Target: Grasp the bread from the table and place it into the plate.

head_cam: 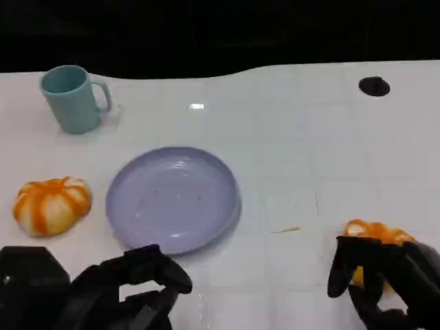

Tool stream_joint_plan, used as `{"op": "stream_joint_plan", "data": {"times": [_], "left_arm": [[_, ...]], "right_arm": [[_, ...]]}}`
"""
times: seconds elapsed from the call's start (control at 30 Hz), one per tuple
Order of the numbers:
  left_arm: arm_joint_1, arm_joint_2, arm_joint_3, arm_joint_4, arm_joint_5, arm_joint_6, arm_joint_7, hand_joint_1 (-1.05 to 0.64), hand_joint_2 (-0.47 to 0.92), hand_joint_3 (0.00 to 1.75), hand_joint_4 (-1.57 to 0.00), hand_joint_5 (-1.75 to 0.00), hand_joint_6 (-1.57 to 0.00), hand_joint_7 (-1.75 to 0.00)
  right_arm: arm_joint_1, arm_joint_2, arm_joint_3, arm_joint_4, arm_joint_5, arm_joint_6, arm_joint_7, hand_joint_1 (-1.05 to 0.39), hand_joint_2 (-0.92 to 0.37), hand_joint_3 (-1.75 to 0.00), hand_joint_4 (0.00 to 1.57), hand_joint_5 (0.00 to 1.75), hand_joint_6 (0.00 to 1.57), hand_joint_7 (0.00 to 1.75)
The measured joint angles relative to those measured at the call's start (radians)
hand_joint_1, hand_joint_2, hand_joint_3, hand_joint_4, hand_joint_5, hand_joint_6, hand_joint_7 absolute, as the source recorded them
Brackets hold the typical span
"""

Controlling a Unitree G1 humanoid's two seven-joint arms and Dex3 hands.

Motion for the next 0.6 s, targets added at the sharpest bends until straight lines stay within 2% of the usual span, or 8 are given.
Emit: {"op": "stream_joint_plan", "data": {"times": [0.6], "left_arm": [[0.000, 0.001, 0.002, 0.000, 0.000, -0.002, 0.000, -0.33, 0.79, 0.80, -0.67, -1.75, -0.59, -1.46]], "right_arm": [[0.000, 0.000, 0.000, -0.003, -0.001, 0.002, 0.000, 0.03, -0.20, -1.50, 0.92, 1.75, 0.84, 1.43]]}}
